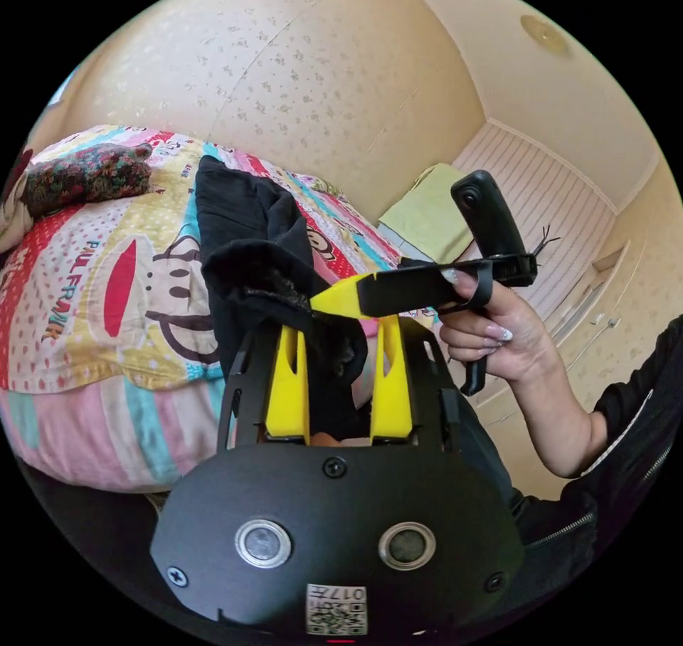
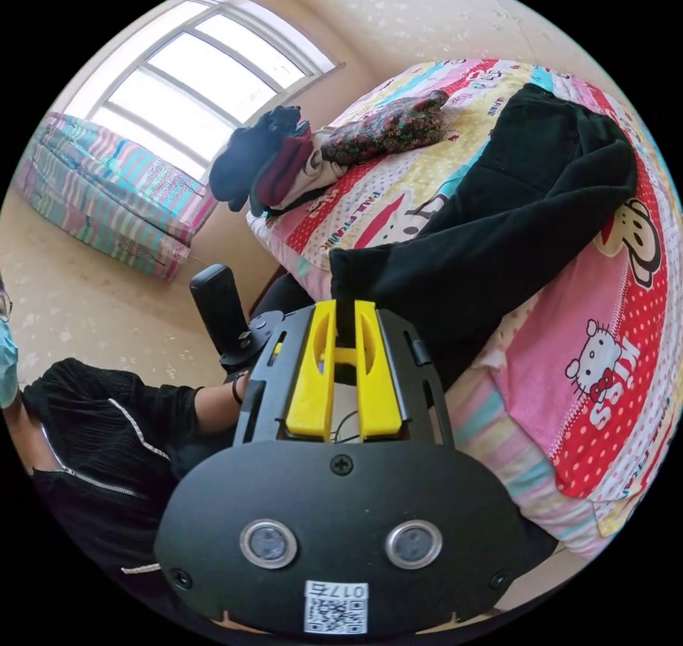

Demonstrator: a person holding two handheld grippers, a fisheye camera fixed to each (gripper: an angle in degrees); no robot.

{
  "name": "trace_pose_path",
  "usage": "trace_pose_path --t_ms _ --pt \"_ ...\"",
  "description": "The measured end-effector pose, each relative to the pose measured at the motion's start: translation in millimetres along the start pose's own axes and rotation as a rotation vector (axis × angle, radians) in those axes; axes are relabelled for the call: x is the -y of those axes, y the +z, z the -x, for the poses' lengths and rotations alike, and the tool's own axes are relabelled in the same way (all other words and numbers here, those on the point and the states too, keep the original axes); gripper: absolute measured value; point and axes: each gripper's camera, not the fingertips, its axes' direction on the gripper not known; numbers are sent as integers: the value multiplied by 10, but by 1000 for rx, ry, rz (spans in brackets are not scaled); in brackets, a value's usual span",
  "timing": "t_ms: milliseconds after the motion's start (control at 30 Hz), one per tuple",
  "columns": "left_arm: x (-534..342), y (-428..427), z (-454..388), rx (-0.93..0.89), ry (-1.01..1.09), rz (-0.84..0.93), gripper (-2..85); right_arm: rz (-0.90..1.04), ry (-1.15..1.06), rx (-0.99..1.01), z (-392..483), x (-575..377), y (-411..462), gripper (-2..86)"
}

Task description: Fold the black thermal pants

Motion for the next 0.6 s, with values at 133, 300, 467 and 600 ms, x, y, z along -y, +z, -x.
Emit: trace_pose_path --t_ms 133,300,467,600 --pt "-104 -43 -180 27 127 -64 44 -175 29 145 -469 -189 -526 55" --pt "-174 -38 -487 43 341 -62 47 -476 240 192 -1457 -250 -1338 107" --pt "-318 74 -763 152 472 -36 48 -518 464 73 -2638 368 -1706 166" --pt "-360 83 -774 103 442 -65 48 -404 657 -35 -3393 837 -1526 173"
